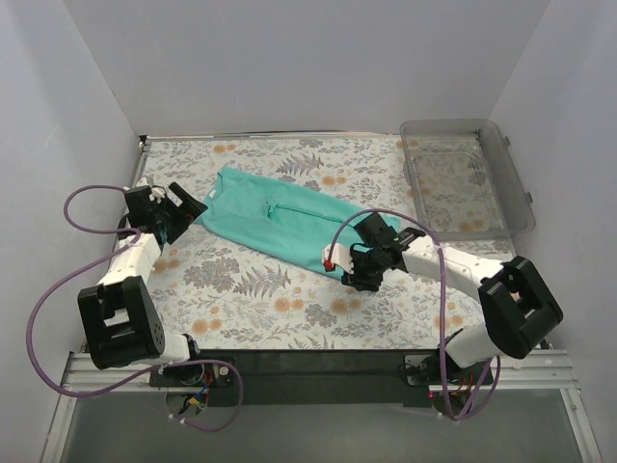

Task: Fold and stack the t-shirts
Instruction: Fold the tshirt

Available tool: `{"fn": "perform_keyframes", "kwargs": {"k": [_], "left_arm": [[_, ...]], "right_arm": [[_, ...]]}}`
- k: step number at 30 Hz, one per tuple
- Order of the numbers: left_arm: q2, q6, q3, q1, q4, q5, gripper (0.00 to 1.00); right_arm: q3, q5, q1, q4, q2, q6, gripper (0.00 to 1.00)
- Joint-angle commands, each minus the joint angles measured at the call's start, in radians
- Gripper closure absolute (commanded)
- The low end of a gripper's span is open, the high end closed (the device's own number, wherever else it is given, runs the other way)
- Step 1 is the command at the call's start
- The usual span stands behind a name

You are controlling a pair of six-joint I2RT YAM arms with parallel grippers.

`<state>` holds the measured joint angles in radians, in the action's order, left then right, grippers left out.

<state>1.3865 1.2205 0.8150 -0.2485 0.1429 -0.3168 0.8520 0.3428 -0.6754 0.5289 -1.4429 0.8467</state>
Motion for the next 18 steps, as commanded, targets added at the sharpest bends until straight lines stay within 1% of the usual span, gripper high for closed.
{"fn": "perform_keyframes", "kwargs": {"k": [1,3,6,11,13,16,17,18], "left_arm": [[0.009,0.028,-0.004,-0.005,-0.016,0.019,0.19],[0.026,0.036,-0.002,-0.006,-0.014,0.016,0.20],[0.052,0.047,-0.002,-0.005,-0.014,0.013,0.21],[0.048,0.047,-0.004,-0.006,-0.012,0.030,0.21],[0.046,0.047,-0.002,-0.006,-0.011,0.036,0.21],[0.049,0.051,0.000,-0.006,-0.002,0.042,0.21],[0.049,0.051,0.000,-0.006,0.001,0.045,0.21],[0.046,0.051,-0.002,-0.006,0.003,0.045,0.21]], "right_arm": [[-0.004,-0.177,-0.029,-0.102,-0.016,-0.055,0.58],[-0.002,-0.217,-0.046,-0.116,-0.042,-0.072,0.58],[0.005,-0.237,-0.061,-0.119,-0.080,-0.089,0.58],[-0.011,-0.266,-0.076,-0.124,-0.109,-0.107,0.60],[-0.014,-0.274,-0.079,-0.124,-0.116,-0.113,0.62],[-0.019,-0.275,-0.087,-0.116,-0.135,-0.120,0.78],[-0.018,-0.265,-0.096,-0.098,-0.139,-0.120,0.93],[-0.015,-0.252,-0.104,-0.087,-0.139,-0.121,0.99]]}}
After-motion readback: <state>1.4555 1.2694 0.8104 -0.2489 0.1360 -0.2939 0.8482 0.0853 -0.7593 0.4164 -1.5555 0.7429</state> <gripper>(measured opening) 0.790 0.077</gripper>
